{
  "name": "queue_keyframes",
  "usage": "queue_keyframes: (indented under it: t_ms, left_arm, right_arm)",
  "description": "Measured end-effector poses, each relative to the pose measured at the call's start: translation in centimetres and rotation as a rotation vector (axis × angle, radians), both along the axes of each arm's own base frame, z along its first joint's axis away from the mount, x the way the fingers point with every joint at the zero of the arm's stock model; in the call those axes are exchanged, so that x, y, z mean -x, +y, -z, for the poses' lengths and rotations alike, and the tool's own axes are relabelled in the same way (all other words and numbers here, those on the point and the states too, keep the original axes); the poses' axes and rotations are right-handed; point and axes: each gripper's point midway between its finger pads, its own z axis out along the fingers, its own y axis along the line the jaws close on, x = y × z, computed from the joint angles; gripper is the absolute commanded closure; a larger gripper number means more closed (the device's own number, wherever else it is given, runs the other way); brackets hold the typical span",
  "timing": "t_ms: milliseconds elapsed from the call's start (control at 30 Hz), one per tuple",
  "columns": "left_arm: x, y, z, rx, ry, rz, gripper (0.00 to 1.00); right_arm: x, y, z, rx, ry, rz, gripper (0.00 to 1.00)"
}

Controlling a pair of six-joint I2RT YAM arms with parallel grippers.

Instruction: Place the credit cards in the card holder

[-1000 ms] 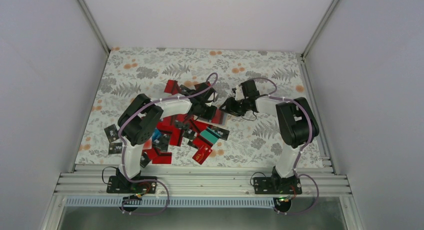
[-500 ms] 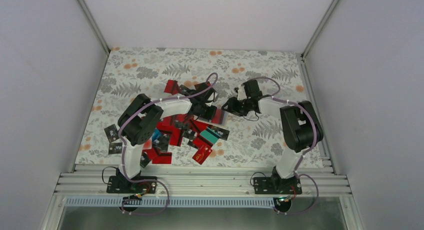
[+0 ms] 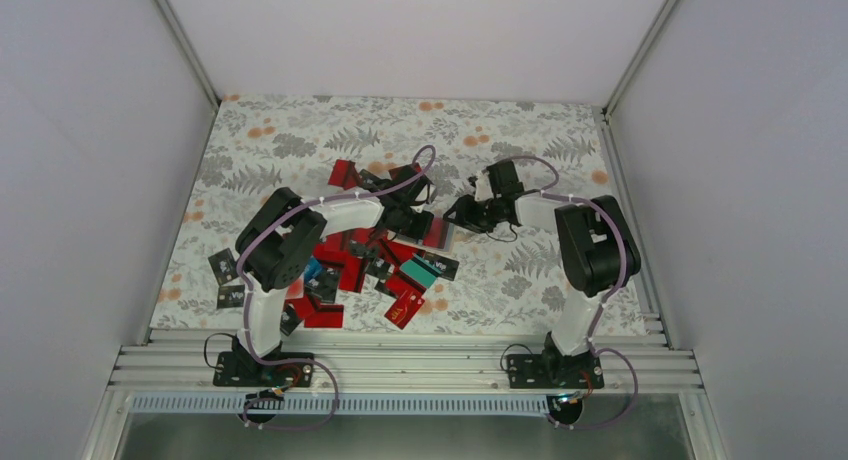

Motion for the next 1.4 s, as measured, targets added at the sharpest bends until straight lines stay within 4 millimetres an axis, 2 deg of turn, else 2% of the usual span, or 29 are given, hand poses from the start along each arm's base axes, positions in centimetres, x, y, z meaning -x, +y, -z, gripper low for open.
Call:
queue_keyframes:
  t_ms: [433,767,933,1167,1400]
  left_arm:
    - [0.0,0.0,0.0,0.002,-0.001,-0.001,0.98]
    - [0.0,0.0,0.0,0.002,0.000,-0.002,0.98]
    - [-0.1,-0.1,0.1,0.009,-0.004,-0.004,0.98]
    - [0.0,-0.1,0.1,0.020,-0.010,-0.010,0.98]
    - [0.0,-0.1,0.1,0.026,-0.010,-0.016,0.98]
  right_arm:
    - [0.1,0.2,0.0,-0.025,-0.002,-0.012,0.59]
    - [0.0,0.0,0.1,0.034,0.003,-0.010,0.59]
    - [0.0,-0.2,-0.3,0.050,-0.003,-0.006,0.60]
    - [-0.4,0.6,-1.0,0.041,-0.023,-0.022,0.60]
    - [0.1,1.1,-0.1,0.045,-0.002,-0.036,0.61]
